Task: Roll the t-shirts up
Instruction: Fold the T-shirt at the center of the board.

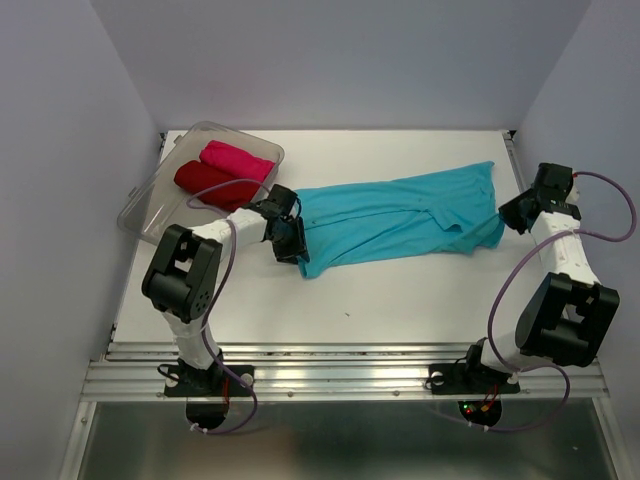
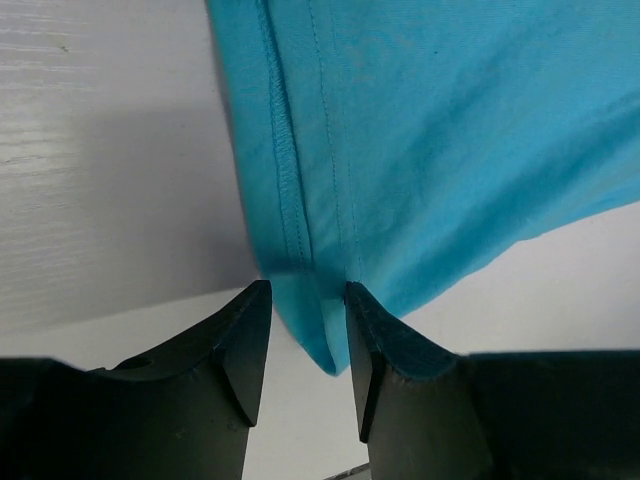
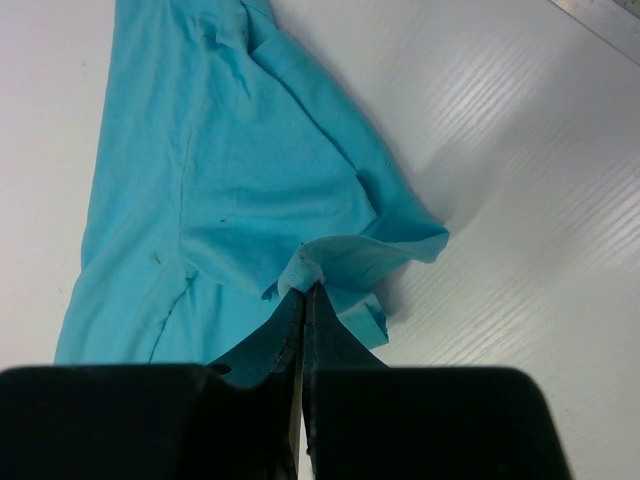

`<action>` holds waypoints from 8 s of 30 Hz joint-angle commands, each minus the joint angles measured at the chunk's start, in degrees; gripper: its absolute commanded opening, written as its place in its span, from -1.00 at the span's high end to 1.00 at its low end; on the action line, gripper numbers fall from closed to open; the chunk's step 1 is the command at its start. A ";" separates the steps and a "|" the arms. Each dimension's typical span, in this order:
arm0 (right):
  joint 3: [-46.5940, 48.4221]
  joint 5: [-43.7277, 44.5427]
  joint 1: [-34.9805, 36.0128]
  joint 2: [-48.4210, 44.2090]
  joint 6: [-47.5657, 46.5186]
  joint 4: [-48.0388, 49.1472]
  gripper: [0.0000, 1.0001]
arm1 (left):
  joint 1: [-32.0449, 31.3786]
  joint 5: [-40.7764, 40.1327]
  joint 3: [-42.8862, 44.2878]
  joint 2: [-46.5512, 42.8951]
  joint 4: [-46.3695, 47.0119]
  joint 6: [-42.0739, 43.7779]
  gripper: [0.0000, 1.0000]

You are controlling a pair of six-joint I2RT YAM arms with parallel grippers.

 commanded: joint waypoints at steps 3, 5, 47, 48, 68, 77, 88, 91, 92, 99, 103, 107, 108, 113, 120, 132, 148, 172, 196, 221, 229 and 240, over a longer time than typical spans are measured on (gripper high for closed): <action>1.93 -0.02 -0.42 -0.37 -0.88 0.85 0.99 | -0.68 1.42 1.75 -0.09 1.53 -0.66 0.14; 1.93 -0.02 -0.42 -0.19 -0.80 0.85 0.99 | -1.03 2.21 1.92 0.17 1.53 -0.66 0.29; 2.10 0.07 -0.42 -0.19 -1.41 0.67 0.99 | -0.50 7.04 -0.18 -3.08 2.06 0.13 -0.09; 2.10 0.16 -0.42 -0.28 -1.41 0.67 0.99 | -0.59 7.48 -0.27 -2.82 2.23 -0.04 -0.09; 1.93 0.60 -0.42 -0.54 -1.41 0.50 0.99 | -1.82 3.44 -0.63 -2.47 0.92 -1.28 -0.14; 1.84 0.51 -0.42 -0.46 -1.50 0.50 0.99 | -2.79 4.76 -1.33 -0.53 1.62 -1.36 -0.06; 1.75 0.42 -0.42 -0.63 -1.41 0.50 0.99 | -3.32 4.59 -1.24 -0.18 2.06 -2.42 0.41; 1.75 0.42 -0.42 -0.63 -1.50 0.41 0.99 | -3.41 2.57 -0.28 -1.58 0.75 -2.68 0.70; 1.75 0.42 -0.42 -0.63 -1.41 0.41 0.99 | -3.32 1.95 -0.01 -1.85 0.30 -2.68 0.82; 1.84 0.42 -0.42 -0.72 -1.58 0.41 0.99 | -2.79 -2.53 1.40 -3.78 -2.16 -2.86 1.00; 1.93 0.77 -0.42 -0.63 -1.67 0.32 0.99 | -1.30 -2.80 0.78 -4.40 -2.16 -2.86 1.00; 1.75 0.77 -0.42 -0.63 -1.67 0.32 0.99 | 0.10 -2.54 0.43 -4.40 -1.46 -2.51 1.00; 1.75 0.77 -0.42 -0.55 -1.76 0.32 0.99 | 0.20 -2.36 0.60 -4.14 -1.46 -2.25 1.00; 1.66 0.86 -0.42 -0.46 -1.76 0.41 0.99 | 0.37 -2.09 1.74 -1.16 -0.67 -1.01 1.00; 1.49 1.21 -0.42 -0.37 -1.94 0.32 0.99 | 0.55 -5.86 5.61 2.10 -1.98 2.85 1.00; 1.66 1.30 -0.42 -0.11 -1.94 0.32 0.99 | 0.64 -8.86 8.78 2.90 -5.41 5.40 0.28; 1.93 0.07 -0.42 0.25 -1.85 0.41 0.99 | 1.16 -1.50 -5.09 -10.02 1.17 -3.90 -0.05; 1.58 0.69 -0.42 -0.02 -1.85 0.23 0.99 | 1.16 -0.60 -10.73 -6.16 7.77 -6.90 0.18; 1.22 0.95 -0.42 -0.63 -1.85 0.23 0.99 | 0.99 -0.42 -11.35 -5.10 7.69 -7.25 1.00; 3.77 0.51 -0.42 -0.28 -1.94 -0.73 0.99 | 2.74 -0.16 -6.69 -11.78 5.66 -8.22 1.00; 6.66 -0.63 -0.42 1.82 -1.41 -0.56 0.99 | 5.20 1.59 -4.32 -10.99 6.28 -8.04 1.00; 13.87 -2.57 -0.42 8.67 -2.11 0.14 0.99 | 7.75 2.65 0.95 -5.81 5.84 -6.81 1.00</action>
